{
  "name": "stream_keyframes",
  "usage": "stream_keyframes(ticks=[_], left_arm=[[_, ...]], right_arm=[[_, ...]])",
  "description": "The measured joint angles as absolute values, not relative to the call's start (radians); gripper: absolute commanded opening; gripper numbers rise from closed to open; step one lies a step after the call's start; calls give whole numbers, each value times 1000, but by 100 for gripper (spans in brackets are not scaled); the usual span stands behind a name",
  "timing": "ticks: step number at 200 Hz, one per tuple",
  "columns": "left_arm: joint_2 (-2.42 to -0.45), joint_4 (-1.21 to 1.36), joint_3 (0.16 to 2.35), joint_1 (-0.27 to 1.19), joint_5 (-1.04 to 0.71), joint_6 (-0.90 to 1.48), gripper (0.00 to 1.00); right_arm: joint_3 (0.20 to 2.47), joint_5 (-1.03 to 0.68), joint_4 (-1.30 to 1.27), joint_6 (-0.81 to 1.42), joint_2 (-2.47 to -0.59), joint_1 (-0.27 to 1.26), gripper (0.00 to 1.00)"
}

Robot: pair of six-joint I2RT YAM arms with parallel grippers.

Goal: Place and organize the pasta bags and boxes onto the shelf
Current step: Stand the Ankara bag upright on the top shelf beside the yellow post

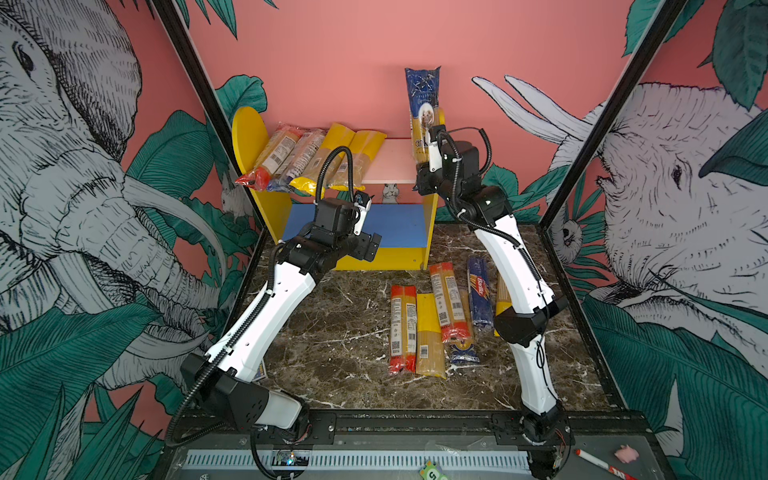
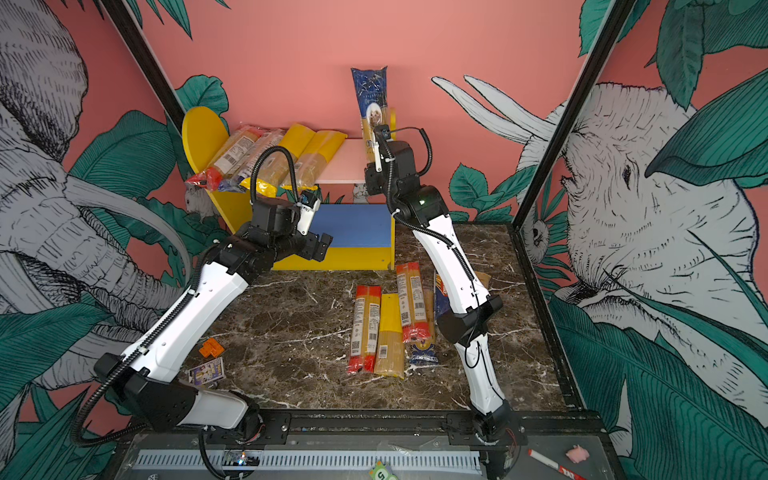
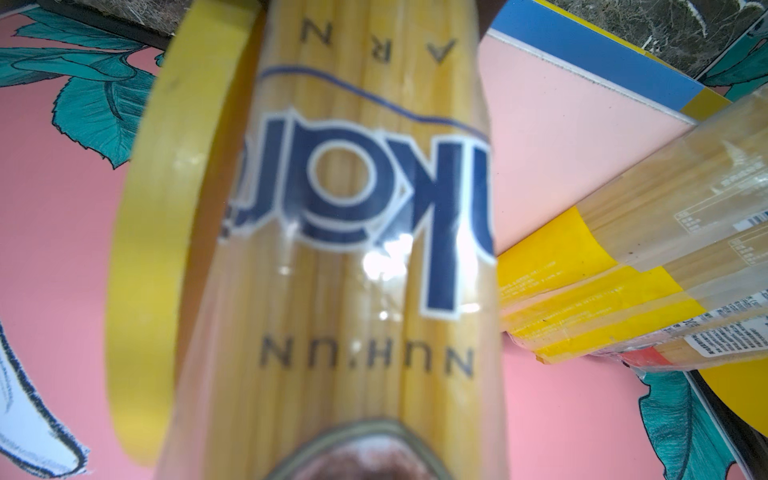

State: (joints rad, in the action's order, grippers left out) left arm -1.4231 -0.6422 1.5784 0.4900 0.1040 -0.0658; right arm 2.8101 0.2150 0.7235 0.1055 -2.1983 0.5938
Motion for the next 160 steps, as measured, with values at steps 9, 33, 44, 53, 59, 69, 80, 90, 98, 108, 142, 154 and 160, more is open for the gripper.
stream_keyframes(ticks=[9,33,44,53,59,69,80,90,98,108,142,154,160], left_arm=[[-1423,-643,1579,490,102,-63,97],[-1423,-644,1583,487,97,-60,97],[-1423,-645,1583,485,97,-60,97],[-1423,-645,1583,484,96,-60,97],[-1423,-645,1583,484,97,-60,97],[-1423,-645,1583,481,97,-60,97],[-1423,-645,1583,476,97,-60,97],[-1423,-646,1583,472,97,-59,97],[-1422,-646,1583,469,97,-56,97],[-1421,-646,1583,465,97,-54,97],[-1420,-661,1587,461,92,-41,97],[-1421,-674,1598,458,88,-34,97],[-1422,-679,1606,458,86,-32,97]], right_arm=[[2810,210,723,108,-2198,594,49],[2810,191,708,121,-2199,597,66],[2811,188,688,126,-2199,601,70],[2812,183,660,129,-2199,603,70],[2814,183,651,132,-2199,603,71],[2814,185,640,136,-2198,604,71],[2814,188,636,143,-2198,604,71],[2814,190,634,147,-2198,604,71],[2814,190,633,150,-2198,604,71],[2814,190,633,150,-2198,604,71],[2809,190,633,154,-2196,604,73],[2790,189,636,159,-2183,604,73],[2777,187,641,165,-2173,604,73]])
